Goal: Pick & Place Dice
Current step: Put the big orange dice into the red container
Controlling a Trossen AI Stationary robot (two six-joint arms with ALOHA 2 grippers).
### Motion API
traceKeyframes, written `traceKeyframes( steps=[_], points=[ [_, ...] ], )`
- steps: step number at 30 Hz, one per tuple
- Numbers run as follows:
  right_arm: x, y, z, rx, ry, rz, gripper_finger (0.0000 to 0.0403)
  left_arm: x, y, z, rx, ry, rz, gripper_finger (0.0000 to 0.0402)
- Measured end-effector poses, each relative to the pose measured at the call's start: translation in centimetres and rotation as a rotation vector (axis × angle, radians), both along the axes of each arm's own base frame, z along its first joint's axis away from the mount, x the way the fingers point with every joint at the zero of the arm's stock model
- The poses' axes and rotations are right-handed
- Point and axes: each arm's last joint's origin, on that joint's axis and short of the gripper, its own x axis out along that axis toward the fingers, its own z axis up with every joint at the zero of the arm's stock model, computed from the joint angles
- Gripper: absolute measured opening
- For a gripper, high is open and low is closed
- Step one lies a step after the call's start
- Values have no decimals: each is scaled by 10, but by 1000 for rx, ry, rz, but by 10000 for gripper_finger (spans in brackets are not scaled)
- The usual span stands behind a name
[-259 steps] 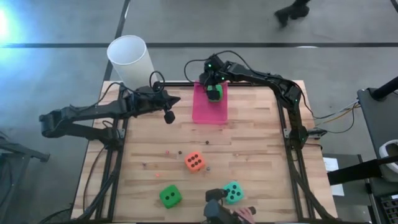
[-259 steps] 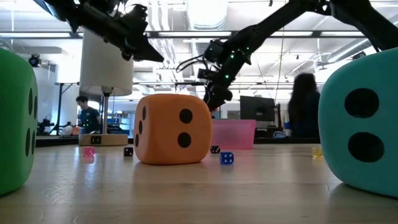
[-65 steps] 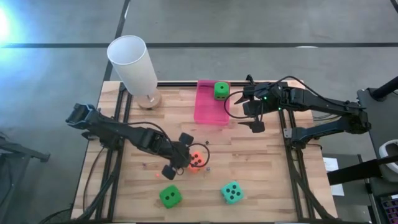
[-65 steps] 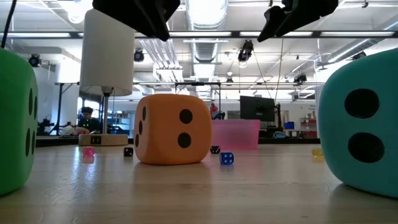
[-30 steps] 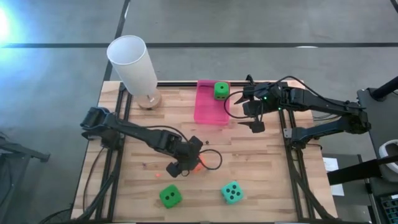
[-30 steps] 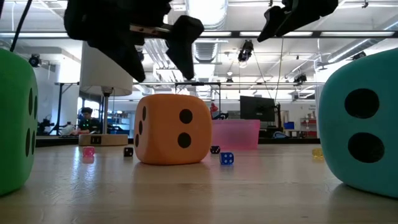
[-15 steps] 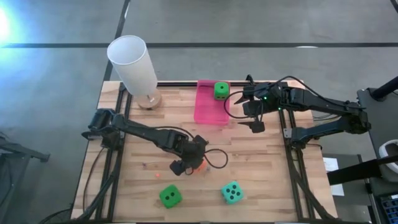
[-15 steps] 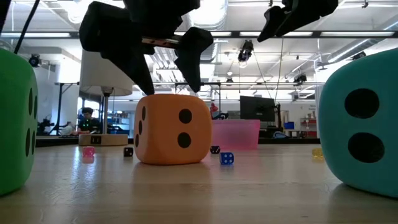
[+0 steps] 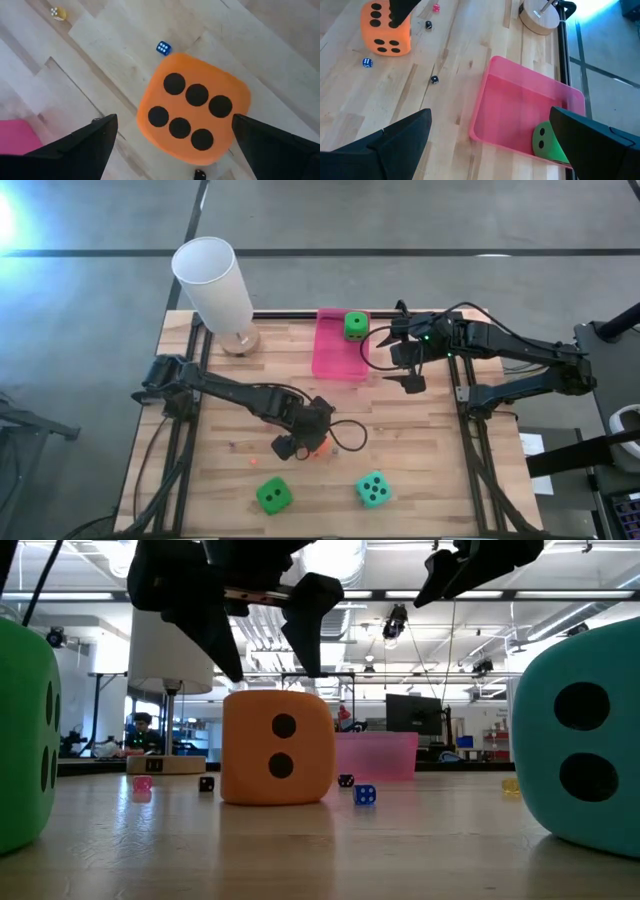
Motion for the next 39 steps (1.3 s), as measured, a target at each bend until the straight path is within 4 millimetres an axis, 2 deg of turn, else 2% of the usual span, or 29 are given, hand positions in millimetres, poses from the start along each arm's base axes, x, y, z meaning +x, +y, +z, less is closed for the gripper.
traceKeyframes(
  steps=[5, 21, 27, 39],
  points=[
    [0, 0, 0, 0, 0, 0, 400, -2, -1, 0, -29, 31, -42, 399],
    [0, 0, 0, -1, 0, 1, 400, -3, -1, -6, 36, 30, -229, 399],
    [0, 0, 0, 0, 0, 0, 400, 3, 0, -18, 89, 51, -247, 399],
    [0, 0, 0, 0, 0, 0, 400, 4, 0, -20, 108, 45, -273, 397]
  ],
)
